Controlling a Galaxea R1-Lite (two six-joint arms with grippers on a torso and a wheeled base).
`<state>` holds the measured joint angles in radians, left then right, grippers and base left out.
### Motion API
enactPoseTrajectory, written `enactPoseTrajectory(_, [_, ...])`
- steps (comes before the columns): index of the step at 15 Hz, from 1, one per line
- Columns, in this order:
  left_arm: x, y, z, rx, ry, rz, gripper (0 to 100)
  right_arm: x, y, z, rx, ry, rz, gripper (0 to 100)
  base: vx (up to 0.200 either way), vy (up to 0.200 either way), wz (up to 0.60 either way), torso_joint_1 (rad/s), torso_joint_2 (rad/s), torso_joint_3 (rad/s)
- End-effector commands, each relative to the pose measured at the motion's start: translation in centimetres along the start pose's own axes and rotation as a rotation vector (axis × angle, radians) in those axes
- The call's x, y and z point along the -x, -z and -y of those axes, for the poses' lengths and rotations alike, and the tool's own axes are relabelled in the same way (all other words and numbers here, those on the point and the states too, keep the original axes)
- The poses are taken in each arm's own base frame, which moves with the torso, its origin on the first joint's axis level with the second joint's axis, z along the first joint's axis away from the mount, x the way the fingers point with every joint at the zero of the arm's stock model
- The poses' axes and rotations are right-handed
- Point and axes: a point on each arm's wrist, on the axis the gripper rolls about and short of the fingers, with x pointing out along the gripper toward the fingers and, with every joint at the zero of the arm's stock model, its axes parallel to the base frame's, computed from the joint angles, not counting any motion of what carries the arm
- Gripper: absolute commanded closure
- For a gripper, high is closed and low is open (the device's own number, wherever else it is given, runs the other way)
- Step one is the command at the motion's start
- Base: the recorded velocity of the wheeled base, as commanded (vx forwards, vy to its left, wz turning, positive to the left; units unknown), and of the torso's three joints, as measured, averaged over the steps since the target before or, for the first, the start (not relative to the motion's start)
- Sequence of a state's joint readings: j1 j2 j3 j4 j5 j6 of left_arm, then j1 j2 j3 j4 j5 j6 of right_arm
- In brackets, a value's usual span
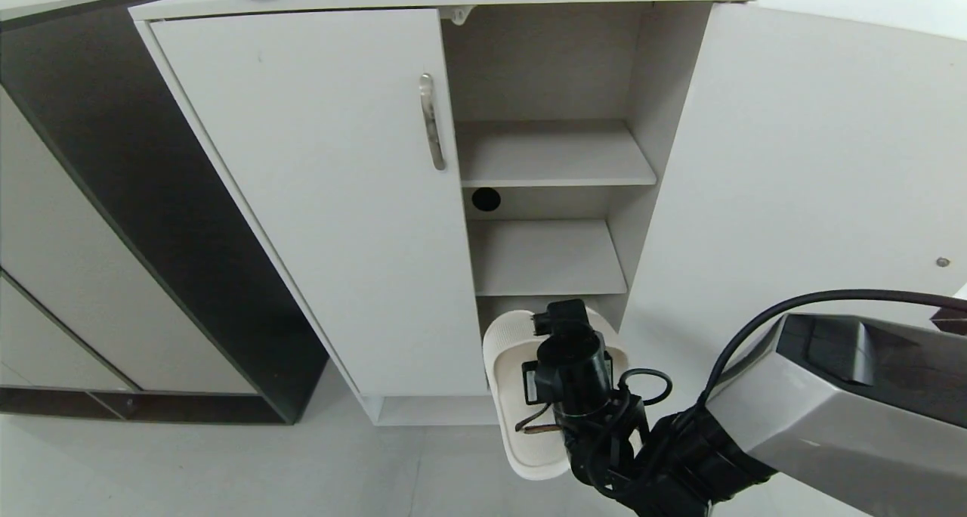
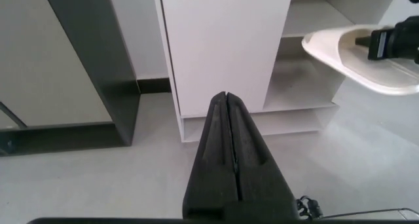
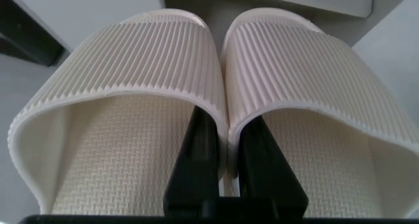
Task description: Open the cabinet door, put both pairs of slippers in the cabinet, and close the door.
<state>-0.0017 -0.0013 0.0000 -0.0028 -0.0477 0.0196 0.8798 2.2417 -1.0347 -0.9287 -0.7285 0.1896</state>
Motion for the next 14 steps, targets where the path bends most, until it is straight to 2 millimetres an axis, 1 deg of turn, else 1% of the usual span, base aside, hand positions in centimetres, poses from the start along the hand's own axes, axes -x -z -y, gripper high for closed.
enactPoseTrajectory(1, [0.0,0.0,0.0,0.000,0.000,-0.001,100,0.1,-0.2,0.0,-0.002,-0.005,0.053,100,0.000,0.000,0.00,0.007,0.00,-0.193])
enactPoseTrajectory(3, [0.0,0.0,0.0,0.000,0.000,-0.001,100,-0.4,-0.6,0.5,-0.001,0.022,0.161,100,0.000,0.000,0.00,-0.005,0.00,-0.200])
enactPoseTrajectory(5, [0.0,0.0,0.0,0.000,0.001,-0.001,100,-1.1,0.0,0.8,0.014,0.038,0.217,100,0.000,0.000,0.00,0.002,0.00,-0.142])
enactPoseTrajectory(6, [0.0,0.0,0.0,0.000,0.001,-0.001,100,-1.1,0.0,0.8,0.014,0.038,0.217,100,0.000,0.000,0.00,0.000,0.00,0.000])
enactPoseTrajectory(7, [0.0,0.0,0.0,0.001,0.000,-0.003,100,-1.6,0.4,1.1,0.019,0.062,0.213,100,0.000,0.000,0.00,0.000,0.00,0.000])
enactPoseTrajectory(9, [0.0,0.0,0.0,0.001,0.000,-0.001,100,-2.0,0.3,1.5,0.015,0.092,0.214,100,0.000,0.000,0.00,0.000,0.00,0.000])
enactPoseTrajectory(14, [0.0,0.0,0.0,0.001,0.000,-0.001,100,-2.3,0.3,2.0,0.014,0.107,0.205,100,0.000,0.000,0.00,0.000,0.00,0.000])
